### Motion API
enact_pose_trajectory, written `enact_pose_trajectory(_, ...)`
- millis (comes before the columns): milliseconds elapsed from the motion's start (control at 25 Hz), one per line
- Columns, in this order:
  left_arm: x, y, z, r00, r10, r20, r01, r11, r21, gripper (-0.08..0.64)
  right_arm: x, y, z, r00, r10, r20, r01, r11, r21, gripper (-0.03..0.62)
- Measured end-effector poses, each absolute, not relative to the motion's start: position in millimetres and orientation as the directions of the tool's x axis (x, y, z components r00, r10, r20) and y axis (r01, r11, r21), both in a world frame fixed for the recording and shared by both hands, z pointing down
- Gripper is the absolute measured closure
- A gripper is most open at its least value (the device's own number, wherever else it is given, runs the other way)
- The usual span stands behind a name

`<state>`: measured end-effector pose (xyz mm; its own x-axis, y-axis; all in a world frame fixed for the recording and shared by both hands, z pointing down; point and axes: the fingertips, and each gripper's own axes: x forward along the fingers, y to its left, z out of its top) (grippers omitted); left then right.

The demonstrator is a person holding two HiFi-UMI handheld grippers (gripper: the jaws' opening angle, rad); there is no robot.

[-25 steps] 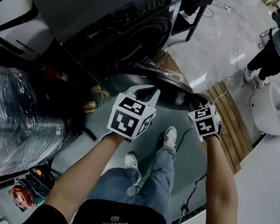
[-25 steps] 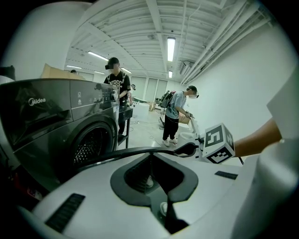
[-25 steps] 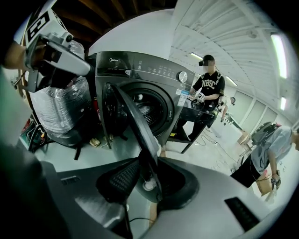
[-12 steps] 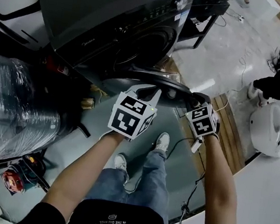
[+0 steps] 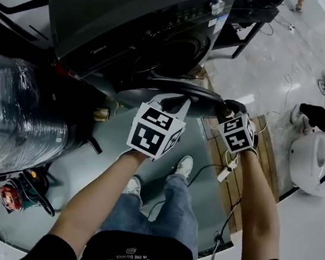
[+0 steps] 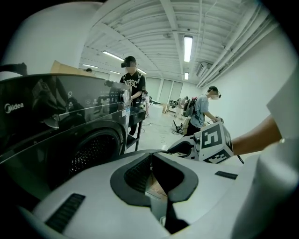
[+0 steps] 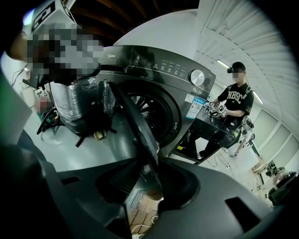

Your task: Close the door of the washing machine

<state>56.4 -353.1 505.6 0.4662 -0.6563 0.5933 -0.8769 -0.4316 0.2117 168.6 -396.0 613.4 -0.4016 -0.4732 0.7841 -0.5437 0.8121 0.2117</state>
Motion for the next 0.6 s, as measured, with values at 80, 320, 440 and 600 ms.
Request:
enact_pose_trajectory(80, 54.1, -361.6, 504.2, 0.456, -0.669, 0.586, -0.884, -0.415, 0.214, 0.523, 166.1, -407.1, 612.8, -0.410, -0.467, 0.784, -0.527, 0.822, 0.214, 0.468)
enact_pose_trajectory(320, 50.9, -380.4, 508.1, 0.426, -0.693, 0.581, -0.903, -0.367, 0.225, 0.523, 158.6, -436.8, 615.0, -0.429, -0.428, 0.795, -0.477, 0.855, 0.203, 0.468)
enact_pose_trajectory(440, 48.1, -387.6, 511.2, 0.405, -0.704, 0.583, -0.914, -0.333, 0.233, 0.523, 152.8, -451.5, 614.8, -0.438, -0.422, 0.793, -0.448, 0.868, 0.214, 0.468)
enact_pose_trajectory(600, 41.9, -398.0, 517.5, 0.373, -0.713, 0.594, -0.928, -0.289, 0.235, 0.523, 147.3, -471.7, 614.7, -0.452, -0.420, 0.787, -0.411, 0.881, 0.234, 0.466)
